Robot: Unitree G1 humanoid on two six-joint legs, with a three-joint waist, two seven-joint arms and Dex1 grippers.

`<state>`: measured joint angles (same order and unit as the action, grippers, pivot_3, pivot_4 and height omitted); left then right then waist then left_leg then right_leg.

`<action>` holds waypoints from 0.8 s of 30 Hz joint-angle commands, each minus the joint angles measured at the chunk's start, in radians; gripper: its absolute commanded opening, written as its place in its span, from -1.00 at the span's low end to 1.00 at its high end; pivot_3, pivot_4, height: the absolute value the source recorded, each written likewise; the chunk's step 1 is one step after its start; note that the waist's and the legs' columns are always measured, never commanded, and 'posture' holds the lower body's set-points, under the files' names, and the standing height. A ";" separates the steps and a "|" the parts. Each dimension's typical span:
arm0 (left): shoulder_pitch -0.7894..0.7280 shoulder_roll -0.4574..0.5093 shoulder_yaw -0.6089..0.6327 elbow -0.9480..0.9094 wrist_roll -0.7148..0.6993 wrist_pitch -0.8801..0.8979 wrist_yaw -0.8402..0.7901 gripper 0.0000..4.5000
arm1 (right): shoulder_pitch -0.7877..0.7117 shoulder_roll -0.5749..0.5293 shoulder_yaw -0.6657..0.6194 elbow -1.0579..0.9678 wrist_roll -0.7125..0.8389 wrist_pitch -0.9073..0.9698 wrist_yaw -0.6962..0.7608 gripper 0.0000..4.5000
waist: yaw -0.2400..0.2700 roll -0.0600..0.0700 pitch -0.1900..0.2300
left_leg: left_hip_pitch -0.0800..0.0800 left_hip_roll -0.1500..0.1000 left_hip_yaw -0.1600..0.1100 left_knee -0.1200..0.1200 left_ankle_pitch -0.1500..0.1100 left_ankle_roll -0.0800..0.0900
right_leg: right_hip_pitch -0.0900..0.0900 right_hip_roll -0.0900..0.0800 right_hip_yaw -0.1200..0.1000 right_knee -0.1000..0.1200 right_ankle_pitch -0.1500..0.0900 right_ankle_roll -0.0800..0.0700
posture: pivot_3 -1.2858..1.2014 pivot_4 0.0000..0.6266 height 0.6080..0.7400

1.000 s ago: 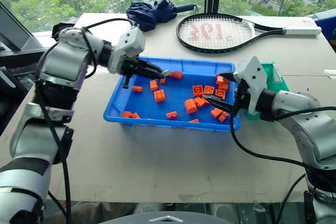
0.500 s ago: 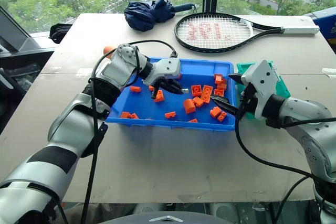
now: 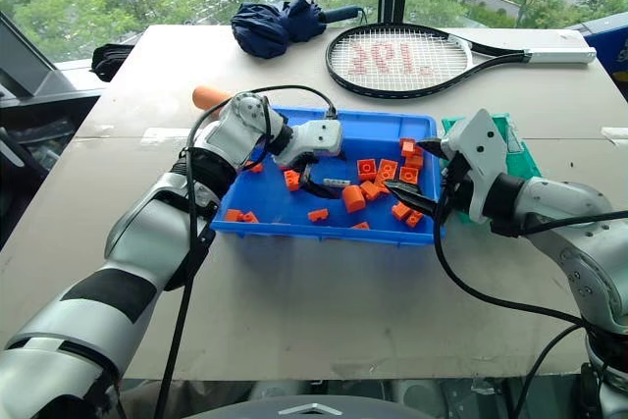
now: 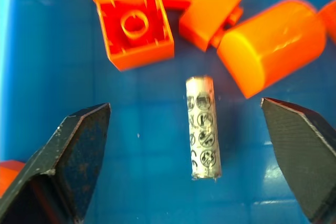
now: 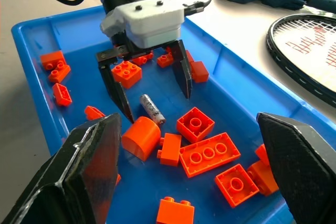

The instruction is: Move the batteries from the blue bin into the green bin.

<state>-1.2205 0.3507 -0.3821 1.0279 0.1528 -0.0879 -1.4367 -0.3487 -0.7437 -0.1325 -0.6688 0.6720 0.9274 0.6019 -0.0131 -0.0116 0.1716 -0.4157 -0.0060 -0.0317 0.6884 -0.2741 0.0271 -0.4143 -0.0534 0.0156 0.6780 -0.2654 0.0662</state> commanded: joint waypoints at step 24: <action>0.792 0.752 0.615 -1.252 -0.538 0.717 -0.014 0.95 | -0.712 0.361 0.778 0.962 -0.525 -0.261 0.348 0.85 | -0.022 0.001 0.000 | 0.000 0.007 0.002 -0.001 0.002 -0.004 | -0.003 0.001 0.001 0.001 0.000 0.000 | 0.03 -0.52 1.00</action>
<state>-0.4354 1.0763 0.1774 -0.1742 -0.3587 0.6085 -1.4782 -1.0262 -0.3947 0.6317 0.2544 0.1843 0.7113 0.9177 -0.0348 -0.0105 0.1718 -0.4154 0.0006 -0.0298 0.6870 -0.2717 0.0226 -0.4170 -0.0522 0.0166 0.6785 -0.2654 0.0659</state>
